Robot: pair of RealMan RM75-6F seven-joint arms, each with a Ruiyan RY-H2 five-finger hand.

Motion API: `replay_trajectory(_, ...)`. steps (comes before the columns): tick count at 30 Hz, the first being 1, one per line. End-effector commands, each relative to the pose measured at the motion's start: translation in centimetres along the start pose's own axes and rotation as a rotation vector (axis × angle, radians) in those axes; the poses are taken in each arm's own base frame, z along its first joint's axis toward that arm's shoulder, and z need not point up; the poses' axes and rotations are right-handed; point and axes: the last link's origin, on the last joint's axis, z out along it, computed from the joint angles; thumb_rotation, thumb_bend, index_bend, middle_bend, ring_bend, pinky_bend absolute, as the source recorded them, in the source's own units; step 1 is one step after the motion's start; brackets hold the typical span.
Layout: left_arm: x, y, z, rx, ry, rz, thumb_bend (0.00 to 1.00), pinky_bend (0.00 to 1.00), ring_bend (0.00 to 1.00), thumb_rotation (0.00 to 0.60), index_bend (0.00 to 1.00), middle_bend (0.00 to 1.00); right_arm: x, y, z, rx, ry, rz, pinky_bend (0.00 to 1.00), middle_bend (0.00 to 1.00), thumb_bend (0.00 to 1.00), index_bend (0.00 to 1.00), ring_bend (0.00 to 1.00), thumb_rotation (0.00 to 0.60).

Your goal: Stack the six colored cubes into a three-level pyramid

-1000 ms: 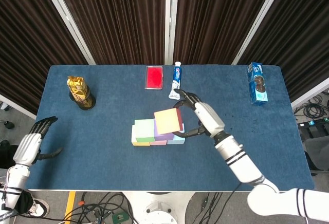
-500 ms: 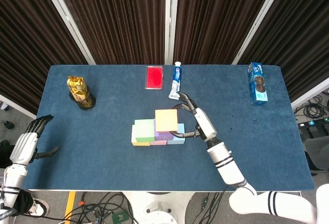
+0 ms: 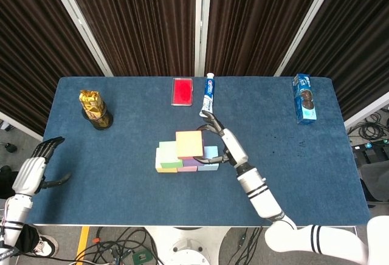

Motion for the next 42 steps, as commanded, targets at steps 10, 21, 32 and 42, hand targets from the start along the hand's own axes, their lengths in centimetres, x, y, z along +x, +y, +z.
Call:
replay_trajectory(10, 0.2, -0.3, 0.9, 0.001, -0.006, -0.032, 0.23, 0.05, 0.00, 0.600, 0.09, 0.07, -1.9, -1.7, 1.5, -0.066, -0.032, -0.028, 0.00, 0.63, 0.15, 0.00, 0.10, 0.600)
replay_trajectory(21, 0.2, -0.6, 0.7, -0.006, 0.000, -0.045, 0.23, 0.05, 0.00, 0.600, 0.09, 0.07, -2.4, -1.3, 1.4, -0.081, -0.023, -0.056, 0.00, 0.63, 0.15, 0.00, 0.10, 0.600)
replay_trajectory(32, 0.3, -0.6, 0.7, -0.018, 0.004, -0.036, 0.23, 0.05, 0.00, 0.600, 0.09, 0.07, -2.4, -0.5, 1.3, -0.099, -0.021, -0.045, 0.00, 0.63, 0.15, 0.00, 0.10, 0.600)
replay_trajectory(42, 0.2, -0.6, 0.8, -0.016, -0.003, -0.028, 0.23, 0.05, 0.00, 0.600, 0.09, 0.07, -2.4, -0.4, 1.3, -0.099, -0.024, -0.040, 0.00, 0.63, 0.15, 0.00, 0.10, 0.600)
